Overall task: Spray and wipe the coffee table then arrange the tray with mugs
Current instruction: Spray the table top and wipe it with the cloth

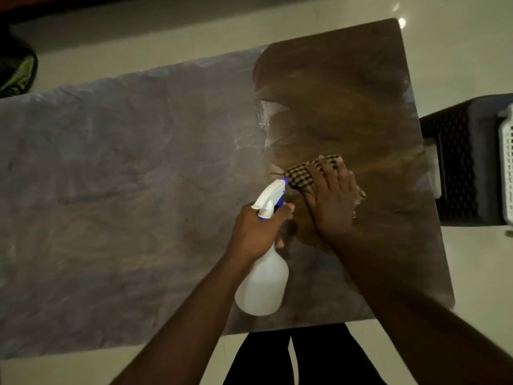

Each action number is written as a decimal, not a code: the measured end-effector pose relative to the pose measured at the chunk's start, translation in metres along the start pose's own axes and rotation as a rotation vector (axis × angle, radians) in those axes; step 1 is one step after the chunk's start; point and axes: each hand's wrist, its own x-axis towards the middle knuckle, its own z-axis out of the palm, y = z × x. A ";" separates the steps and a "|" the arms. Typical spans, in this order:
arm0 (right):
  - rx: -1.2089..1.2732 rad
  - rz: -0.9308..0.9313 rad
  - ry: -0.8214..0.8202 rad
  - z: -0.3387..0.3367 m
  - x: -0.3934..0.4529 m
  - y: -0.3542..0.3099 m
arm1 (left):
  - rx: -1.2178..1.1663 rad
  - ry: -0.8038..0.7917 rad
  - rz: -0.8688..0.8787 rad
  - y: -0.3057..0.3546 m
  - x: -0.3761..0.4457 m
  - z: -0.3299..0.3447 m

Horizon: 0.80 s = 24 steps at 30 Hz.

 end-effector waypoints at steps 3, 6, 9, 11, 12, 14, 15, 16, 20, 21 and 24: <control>0.062 -0.289 -0.013 0.005 -0.050 -0.020 | 0.028 -0.013 -0.009 -0.020 -0.017 0.007; -0.054 -0.462 -0.161 -0.004 -0.104 0.016 | 0.042 -0.028 -0.034 -0.037 -0.035 0.005; -0.033 -0.049 -0.102 -0.020 -0.122 0.028 | 0.031 -0.019 -0.070 -0.054 -0.054 0.001; -0.013 0.223 -0.044 -0.016 -0.122 -0.002 | 0.071 -0.018 -0.072 -0.067 -0.065 0.004; -0.010 0.247 0.000 -0.012 -0.126 -0.022 | 0.092 -0.014 -0.068 -0.073 -0.069 0.006; 0.009 0.068 -0.003 0.000 -0.147 -0.045 | 0.103 0.003 -0.062 -0.083 -0.076 0.012; 0.006 -0.070 -0.053 0.004 -0.165 -0.044 | 0.103 0.003 -0.056 -0.087 -0.078 0.015; -0.014 -0.184 -0.100 0.002 -0.181 -0.032 | 0.107 -0.003 -0.053 -0.091 -0.080 0.018; -0.040 -0.011 -0.087 -0.017 -0.196 0.020 | 0.092 -0.026 -0.066 -0.104 -0.079 0.026; -0.033 0.142 -0.047 -0.019 -0.190 0.020 | 0.081 -0.024 -0.072 -0.106 -0.077 0.029; -0.021 0.347 0.053 -0.008 -0.176 -0.016 | 0.087 -0.010 -0.068 -0.108 -0.073 0.041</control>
